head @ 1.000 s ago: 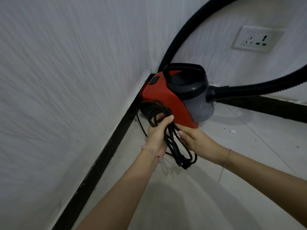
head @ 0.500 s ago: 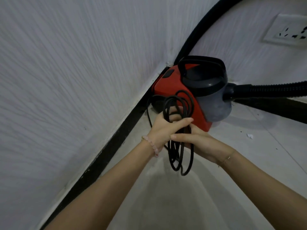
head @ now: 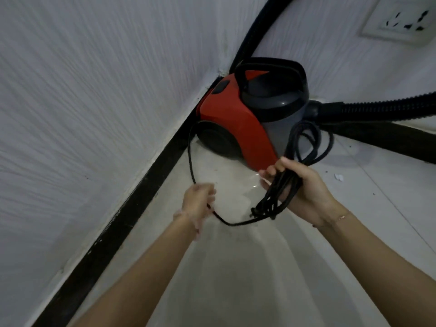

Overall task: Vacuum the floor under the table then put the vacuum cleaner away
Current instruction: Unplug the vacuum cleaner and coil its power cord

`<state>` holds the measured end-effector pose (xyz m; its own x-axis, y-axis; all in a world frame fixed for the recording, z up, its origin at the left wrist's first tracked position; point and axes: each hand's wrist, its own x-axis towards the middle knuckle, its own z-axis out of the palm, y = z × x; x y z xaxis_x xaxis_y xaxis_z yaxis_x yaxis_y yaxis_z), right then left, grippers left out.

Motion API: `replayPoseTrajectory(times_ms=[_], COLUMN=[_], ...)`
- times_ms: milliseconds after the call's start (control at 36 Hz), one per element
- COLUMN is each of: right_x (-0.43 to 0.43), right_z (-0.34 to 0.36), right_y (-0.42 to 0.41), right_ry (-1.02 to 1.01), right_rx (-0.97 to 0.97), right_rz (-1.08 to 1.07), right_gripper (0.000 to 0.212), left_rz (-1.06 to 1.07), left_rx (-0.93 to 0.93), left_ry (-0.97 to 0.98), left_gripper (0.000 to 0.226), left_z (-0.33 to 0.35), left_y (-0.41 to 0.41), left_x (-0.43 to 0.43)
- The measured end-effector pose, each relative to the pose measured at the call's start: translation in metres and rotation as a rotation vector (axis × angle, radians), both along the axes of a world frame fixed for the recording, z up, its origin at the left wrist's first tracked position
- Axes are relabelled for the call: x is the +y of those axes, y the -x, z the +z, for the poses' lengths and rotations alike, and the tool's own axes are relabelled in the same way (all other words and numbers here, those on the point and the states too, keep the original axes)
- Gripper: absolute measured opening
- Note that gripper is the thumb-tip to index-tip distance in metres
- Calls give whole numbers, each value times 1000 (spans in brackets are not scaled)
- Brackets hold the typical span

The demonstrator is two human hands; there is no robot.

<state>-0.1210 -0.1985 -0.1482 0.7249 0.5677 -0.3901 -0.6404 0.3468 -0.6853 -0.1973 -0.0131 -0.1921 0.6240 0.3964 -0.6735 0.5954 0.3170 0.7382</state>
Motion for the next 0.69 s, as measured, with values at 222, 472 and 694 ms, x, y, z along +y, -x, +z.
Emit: replayPoseTrajectory(times_ms=[222,472,694], right_x=[-21,3,44], right_z=[11,-8,-46], right_y=[-17,-4,21], right_ry=[-448,280,696], right_rx=[73,23,-471], right_rz=[265,335,499], right_gripper=[24,18,39], left_rz=[93,228,-35], left_rx=[264,-202,-195], left_ry=[620,482,447], left_gripper=[27,33,41], left_z=[-34,-11,0], left_y=[37,9,6], left_x=[-57,-24,-11])
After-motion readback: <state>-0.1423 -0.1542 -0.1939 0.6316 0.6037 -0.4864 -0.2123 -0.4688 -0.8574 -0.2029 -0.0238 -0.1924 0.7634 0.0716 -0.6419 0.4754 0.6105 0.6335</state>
